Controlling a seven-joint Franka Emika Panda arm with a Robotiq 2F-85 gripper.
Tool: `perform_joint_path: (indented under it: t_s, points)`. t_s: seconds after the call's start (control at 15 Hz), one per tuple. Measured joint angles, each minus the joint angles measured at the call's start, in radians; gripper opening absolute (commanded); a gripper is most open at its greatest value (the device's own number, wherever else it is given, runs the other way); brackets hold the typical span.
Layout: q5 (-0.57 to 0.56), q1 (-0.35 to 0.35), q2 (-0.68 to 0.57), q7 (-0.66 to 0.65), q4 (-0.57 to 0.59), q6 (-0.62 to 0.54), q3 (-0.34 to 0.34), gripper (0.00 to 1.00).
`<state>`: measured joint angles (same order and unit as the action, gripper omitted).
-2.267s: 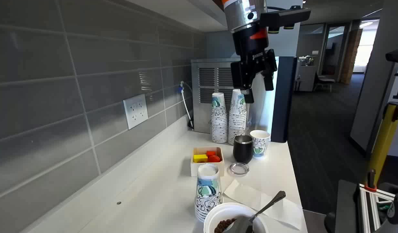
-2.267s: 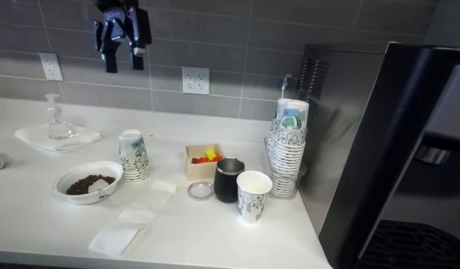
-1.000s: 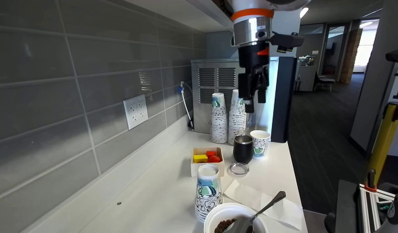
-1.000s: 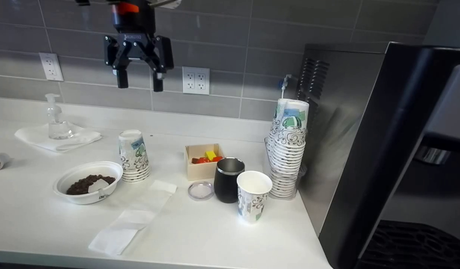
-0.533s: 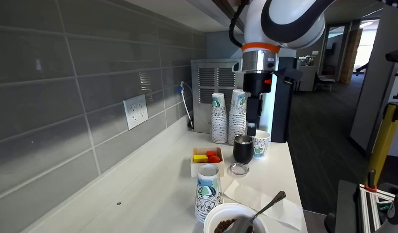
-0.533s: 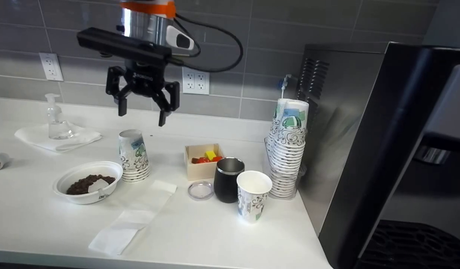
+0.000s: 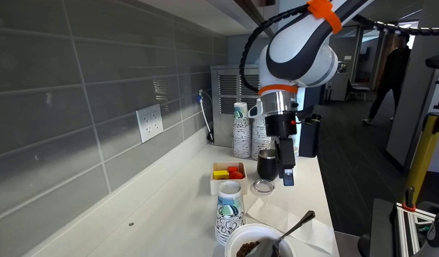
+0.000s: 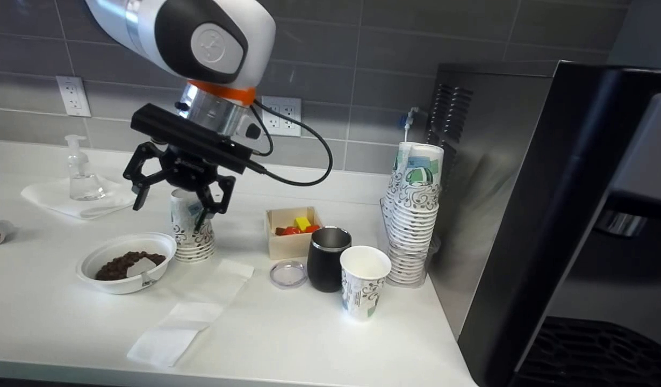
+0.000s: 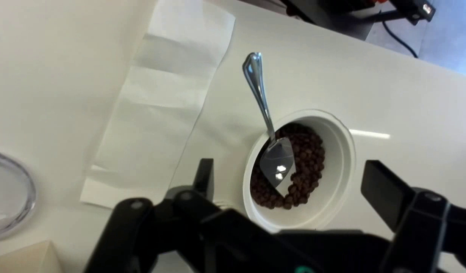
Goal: Stir in the bowl
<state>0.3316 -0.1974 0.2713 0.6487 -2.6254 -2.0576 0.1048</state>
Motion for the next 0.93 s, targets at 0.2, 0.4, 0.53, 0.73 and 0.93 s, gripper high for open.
perform_joint_path:
  t_s: [0.2,0.4,0.53,0.73,0.93]
  points:
    - [0.007,0.002,-0.107,0.052,0.019,0.013,-0.017,1.00]
    - [0.007,0.014,-0.198,0.074,0.044,0.022,-0.046,1.00]
    - [0.007,0.026,-0.247,0.080,0.060,0.032,-0.068,1.00]
    - [0.007,0.050,-0.306,0.081,0.083,0.069,-0.096,1.00]
    - [0.007,0.076,-0.343,0.081,0.097,0.120,-0.113,1.00]
